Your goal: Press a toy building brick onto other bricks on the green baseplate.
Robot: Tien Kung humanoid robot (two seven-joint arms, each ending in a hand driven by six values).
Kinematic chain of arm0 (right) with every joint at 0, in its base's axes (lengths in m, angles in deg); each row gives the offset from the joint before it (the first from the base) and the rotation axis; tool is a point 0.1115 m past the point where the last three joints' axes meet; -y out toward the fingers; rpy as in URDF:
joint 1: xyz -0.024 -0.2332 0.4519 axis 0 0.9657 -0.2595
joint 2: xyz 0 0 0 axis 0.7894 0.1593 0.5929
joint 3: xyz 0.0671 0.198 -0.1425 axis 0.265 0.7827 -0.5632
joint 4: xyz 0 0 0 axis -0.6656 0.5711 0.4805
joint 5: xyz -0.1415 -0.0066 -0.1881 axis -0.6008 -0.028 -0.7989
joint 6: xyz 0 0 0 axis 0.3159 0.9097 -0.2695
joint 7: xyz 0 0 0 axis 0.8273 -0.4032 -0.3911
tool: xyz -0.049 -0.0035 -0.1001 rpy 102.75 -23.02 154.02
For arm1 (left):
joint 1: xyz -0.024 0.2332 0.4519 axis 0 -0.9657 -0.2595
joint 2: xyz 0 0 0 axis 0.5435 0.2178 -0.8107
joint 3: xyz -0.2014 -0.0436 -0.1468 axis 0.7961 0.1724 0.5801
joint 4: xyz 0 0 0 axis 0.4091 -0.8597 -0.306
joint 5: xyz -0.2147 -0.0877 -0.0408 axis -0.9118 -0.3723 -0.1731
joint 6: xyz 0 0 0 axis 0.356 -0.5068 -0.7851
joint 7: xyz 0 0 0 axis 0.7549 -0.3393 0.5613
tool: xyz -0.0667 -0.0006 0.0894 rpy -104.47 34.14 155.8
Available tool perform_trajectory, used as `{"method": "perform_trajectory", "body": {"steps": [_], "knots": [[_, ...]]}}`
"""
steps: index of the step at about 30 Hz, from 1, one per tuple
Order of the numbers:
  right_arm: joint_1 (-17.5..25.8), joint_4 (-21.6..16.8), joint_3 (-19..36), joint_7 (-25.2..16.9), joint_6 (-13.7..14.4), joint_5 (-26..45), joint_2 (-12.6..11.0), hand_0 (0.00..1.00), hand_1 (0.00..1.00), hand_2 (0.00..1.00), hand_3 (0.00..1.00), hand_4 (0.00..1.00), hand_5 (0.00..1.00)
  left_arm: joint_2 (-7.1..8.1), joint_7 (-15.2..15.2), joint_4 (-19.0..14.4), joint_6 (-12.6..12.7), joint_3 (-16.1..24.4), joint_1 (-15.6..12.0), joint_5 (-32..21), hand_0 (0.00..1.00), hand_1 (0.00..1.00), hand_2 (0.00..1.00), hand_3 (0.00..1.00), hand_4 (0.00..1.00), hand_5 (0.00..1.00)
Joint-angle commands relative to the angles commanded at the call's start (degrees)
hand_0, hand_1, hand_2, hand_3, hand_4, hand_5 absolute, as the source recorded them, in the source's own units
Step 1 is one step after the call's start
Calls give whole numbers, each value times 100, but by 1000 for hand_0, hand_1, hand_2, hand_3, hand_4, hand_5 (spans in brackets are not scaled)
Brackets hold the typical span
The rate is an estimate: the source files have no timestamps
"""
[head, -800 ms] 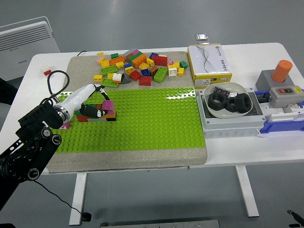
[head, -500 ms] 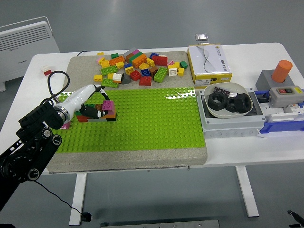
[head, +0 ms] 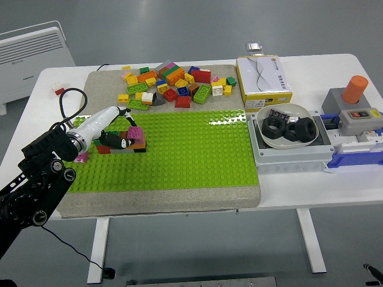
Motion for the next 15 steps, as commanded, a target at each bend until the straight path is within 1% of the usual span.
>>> {"method": "perform_trajectory", "body": {"steps": [6,15], "knots": [[-11,-12,0,10,-7,0,-22,675,627,675,691,734,908,77,-13,-2,-26,-85,67,-18,944,961,925,545,526,2],[-24,-37,0,27,-22,0,-38,675,625,671,690,734,908,121,-32,-15,-56,-203,145,-38,943,961,925,546,529,2]]}}
